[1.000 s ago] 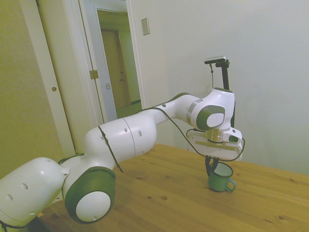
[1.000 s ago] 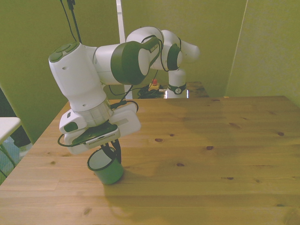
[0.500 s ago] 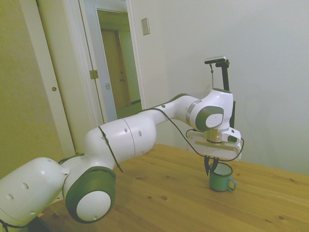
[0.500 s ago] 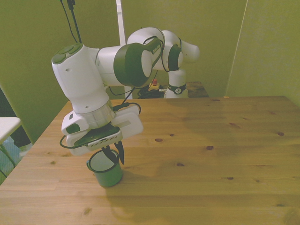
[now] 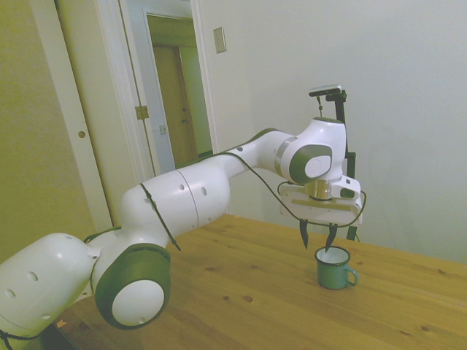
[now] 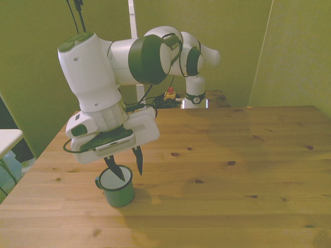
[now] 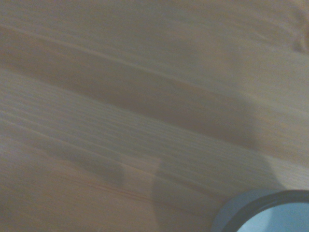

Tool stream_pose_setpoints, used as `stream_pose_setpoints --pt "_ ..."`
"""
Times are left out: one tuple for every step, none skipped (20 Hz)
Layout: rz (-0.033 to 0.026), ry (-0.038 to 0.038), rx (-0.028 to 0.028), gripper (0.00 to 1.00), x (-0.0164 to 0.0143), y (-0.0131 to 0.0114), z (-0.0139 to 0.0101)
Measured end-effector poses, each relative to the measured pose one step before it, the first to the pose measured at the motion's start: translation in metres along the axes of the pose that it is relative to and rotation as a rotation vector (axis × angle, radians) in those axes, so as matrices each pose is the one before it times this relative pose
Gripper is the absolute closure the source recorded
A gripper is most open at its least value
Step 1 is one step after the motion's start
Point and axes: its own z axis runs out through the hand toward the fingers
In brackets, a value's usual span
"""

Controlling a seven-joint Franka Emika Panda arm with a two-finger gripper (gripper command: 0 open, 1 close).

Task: Flip the mug upright

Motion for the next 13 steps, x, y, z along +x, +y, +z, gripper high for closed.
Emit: stream_pose_setpoints --pt "-0.00278 0.01055 0.00256 0.00 -0.00122 -0.00197 -0.00857" --pt "-0.00387 0.00871 0.00388 0.00 -0.00145 -0.00254 -0.00817" --pt "-0.00491 0.00623 0.00473 0.00 -0.00152 -0.00295 -0.00726" --pt "-0.00655 0.00227 0.00631 0.00 -0.00202 -0.00362 -0.00683" --pt "-0.00627 0.00043 0.00570 0.00 -0.00227 -0.00395 -0.00647" --pt "-0.00700 0.00247 0.00753 0.00 -0.00174 -0.00433 -0.00533" --pt "-0.00738 0.00082 0.00857 0.00 -0.00192 -0.00497 -0.00496" --pt "-0.00839 -0.00196 0.00793 0.00 -0.00203 -0.00533 -0.00380" --pt "-0.00982 -0.00144 0.00505 0.00 -0.00171 -0.00598 -0.00236" --pt "-0.00986 -0.00049 0.00414 0.00 -0.00133 -0.00638 -0.00135" --pt "-0.01032 -0.00112 0.00264 0.00 -0.00103 -0.00651 0.00004" --pt "-0.01056 -0.00179 0.00149 0.00 -0.00086 -0.00719 0.00119" --pt "-0.00956 -0.00212 0.00117 0.00 -0.00080 -0.00710 0.00150"
